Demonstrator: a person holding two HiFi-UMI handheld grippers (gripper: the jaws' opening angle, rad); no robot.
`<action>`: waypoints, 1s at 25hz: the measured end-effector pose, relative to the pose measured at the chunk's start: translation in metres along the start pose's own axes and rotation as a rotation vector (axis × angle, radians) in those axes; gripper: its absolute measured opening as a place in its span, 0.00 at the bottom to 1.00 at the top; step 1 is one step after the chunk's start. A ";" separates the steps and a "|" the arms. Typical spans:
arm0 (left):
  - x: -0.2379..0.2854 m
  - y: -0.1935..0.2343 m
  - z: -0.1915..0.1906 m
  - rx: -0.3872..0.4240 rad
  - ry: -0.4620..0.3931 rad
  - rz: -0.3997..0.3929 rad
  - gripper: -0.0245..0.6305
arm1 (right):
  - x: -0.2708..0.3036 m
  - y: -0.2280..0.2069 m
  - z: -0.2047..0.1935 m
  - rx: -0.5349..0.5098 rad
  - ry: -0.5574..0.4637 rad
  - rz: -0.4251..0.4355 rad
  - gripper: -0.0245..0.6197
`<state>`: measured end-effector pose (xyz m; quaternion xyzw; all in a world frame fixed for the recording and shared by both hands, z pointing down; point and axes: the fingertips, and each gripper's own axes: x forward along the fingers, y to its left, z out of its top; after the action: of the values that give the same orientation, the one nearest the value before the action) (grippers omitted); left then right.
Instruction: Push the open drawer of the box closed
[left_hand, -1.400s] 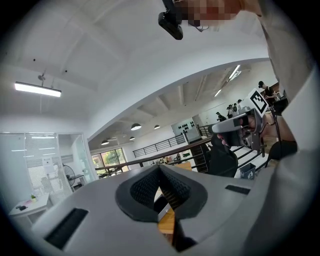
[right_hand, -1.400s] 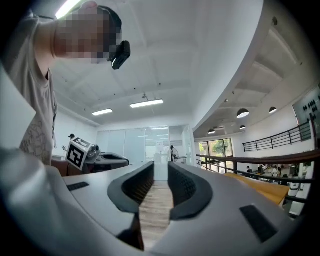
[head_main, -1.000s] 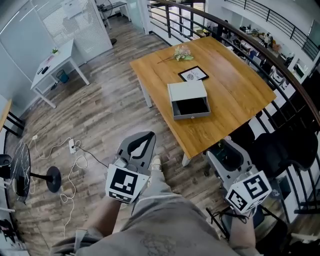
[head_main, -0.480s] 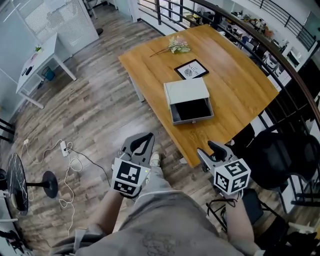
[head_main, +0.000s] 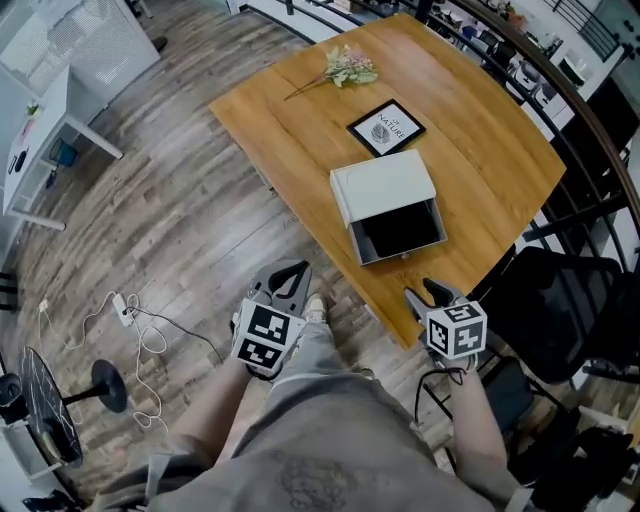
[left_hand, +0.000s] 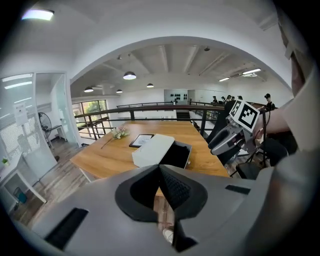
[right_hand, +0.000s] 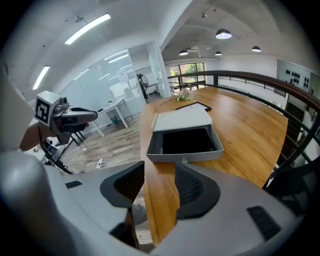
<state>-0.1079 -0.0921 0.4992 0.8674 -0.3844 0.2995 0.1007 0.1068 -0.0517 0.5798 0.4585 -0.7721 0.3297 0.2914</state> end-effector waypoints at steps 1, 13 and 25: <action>0.007 0.006 -0.006 0.002 0.021 -0.016 0.06 | 0.010 -0.003 -0.002 0.012 0.019 -0.014 0.36; 0.070 0.039 -0.051 0.030 0.156 -0.211 0.06 | 0.091 -0.054 -0.028 0.055 0.185 -0.185 0.32; 0.093 0.055 -0.076 0.016 0.255 -0.236 0.06 | 0.125 -0.066 -0.035 -0.022 0.286 -0.205 0.20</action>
<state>-0.1329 -0.1551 0.6125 0.8623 -0.2617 0.3962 0.1760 0.1203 -0.1133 0.7111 0.4802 -0.6755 0.3514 0.4354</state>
